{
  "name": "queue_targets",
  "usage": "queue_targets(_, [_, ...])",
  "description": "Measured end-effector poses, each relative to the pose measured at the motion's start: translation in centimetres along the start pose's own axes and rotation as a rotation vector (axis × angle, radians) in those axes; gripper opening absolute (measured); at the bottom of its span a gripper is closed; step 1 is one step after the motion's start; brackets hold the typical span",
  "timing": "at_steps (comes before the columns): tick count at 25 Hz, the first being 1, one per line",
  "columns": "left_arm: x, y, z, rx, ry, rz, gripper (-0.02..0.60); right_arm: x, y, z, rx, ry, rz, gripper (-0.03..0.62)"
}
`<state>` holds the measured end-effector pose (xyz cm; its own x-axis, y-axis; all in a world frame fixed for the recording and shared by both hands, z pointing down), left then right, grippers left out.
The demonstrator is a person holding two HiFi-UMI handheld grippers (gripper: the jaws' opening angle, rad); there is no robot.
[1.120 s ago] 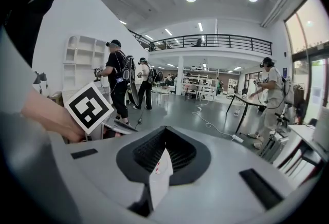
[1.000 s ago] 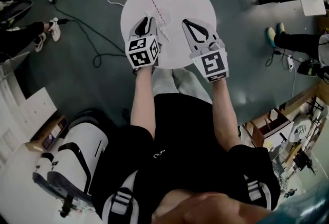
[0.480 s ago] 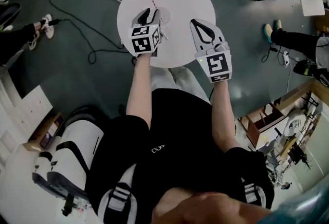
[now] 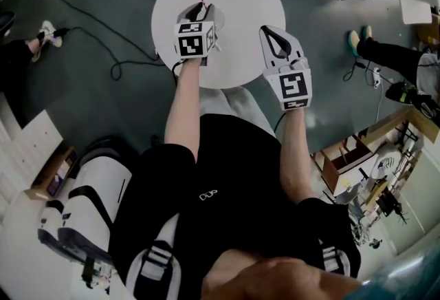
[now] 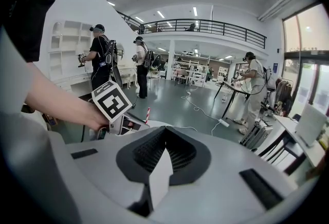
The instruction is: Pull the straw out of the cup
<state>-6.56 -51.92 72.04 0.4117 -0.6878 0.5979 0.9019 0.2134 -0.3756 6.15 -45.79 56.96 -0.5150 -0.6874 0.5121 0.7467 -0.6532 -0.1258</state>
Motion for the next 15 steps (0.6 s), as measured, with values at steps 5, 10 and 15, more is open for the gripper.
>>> queue_targets(5, [-0.2,-0.5,0.2,0.002,0.007,-0.028,0.029,-0.3,0.5,0.3,0.006,-0.005,0.008,0.015])
queue_targets(10, [-0.7,0.0,-0.5,-0.01,0.039,-0.019,0.028,-0.8,0.5,0.6,0.008,0.001,-0.003,0.015])
queue_targets(15, [-2.3,0.6,-1.3,0.009,0.068,-0.032,0.028,-1.9,0.4,0.5,0.003,0.014,-0.015,0.015])
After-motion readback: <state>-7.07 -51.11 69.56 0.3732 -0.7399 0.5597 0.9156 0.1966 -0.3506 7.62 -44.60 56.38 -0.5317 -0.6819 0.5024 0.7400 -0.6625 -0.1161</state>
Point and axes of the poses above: the fingertips, and each gripper's own axes: x forward along the fingers, y to its right, z out of its underside, the point moved 1 cm from there along -x, backward along the fingers, and after that the axes turned 5 degrees about y, right-handed, at the moved point
